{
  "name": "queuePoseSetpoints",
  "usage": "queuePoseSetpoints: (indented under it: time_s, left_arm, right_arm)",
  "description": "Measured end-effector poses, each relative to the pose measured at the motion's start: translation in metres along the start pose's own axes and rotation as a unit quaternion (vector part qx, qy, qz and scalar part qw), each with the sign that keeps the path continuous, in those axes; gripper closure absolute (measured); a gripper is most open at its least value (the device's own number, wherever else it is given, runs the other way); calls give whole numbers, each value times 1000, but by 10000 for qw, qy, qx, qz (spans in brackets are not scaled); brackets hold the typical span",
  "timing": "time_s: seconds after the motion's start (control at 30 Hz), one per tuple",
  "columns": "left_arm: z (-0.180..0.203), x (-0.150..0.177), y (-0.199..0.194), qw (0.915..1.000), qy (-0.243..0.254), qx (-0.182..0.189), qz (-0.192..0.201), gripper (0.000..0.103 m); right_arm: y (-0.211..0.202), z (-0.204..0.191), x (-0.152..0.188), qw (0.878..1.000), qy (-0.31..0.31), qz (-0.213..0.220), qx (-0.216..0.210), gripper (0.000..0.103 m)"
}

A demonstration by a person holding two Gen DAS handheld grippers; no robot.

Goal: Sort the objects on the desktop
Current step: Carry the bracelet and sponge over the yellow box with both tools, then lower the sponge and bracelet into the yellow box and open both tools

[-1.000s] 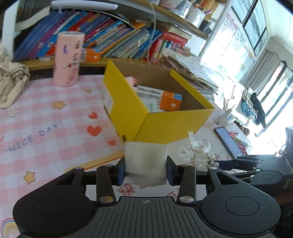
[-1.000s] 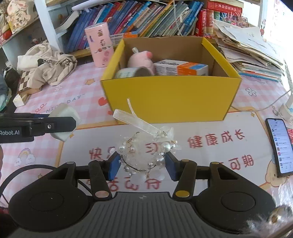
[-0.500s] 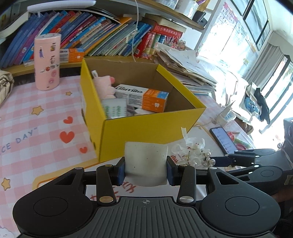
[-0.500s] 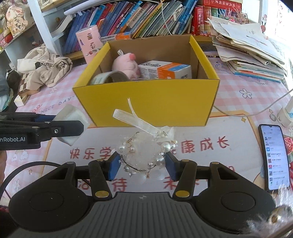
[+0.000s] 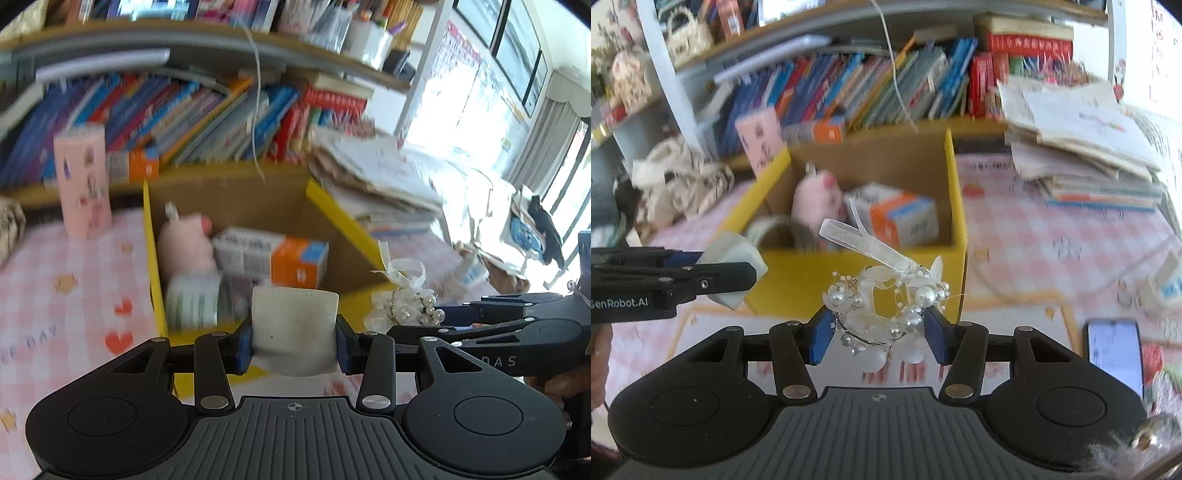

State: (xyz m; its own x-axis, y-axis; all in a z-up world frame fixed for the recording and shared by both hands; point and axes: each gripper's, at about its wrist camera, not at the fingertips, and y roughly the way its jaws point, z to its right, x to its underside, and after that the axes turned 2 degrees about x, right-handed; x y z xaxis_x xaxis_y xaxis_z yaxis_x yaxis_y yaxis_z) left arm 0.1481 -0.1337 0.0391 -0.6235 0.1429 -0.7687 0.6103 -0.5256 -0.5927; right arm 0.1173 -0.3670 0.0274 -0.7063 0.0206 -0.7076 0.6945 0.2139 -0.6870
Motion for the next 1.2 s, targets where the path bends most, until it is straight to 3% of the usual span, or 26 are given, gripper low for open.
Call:
queuePoseSetpoints:
  time_s: [0.1, 0.27, 0.57, 0.9, 1.2]
  left_arm:
    - [5, -14, 3, 9995, 209, -159, 202, 62]
    - [3, -32, 23, 9980, 463, -386, 164, 62]
    - [-21, -70, 75, 9918, 874, -928, -41, 62]
    - [-36, -61, 124, 9863, 960, -1097, -779, 61]
    - [-38, -57, 131, 9842, 963, -1154, -932, 55]
  right_arm:
    - [1, 5, -21, 9995, -38, 247, -175, 53]
    - [19, 6, -54, 9980, -254, 471, -347, 53]
    - [96, -3, -108, 9954, -821, 318, -377, 54]
    - [190, -4, -126, 9904, -1049, -842, -310, 52]
    - [204, 0, -127, 9891, -978, -1046, -347, 45]
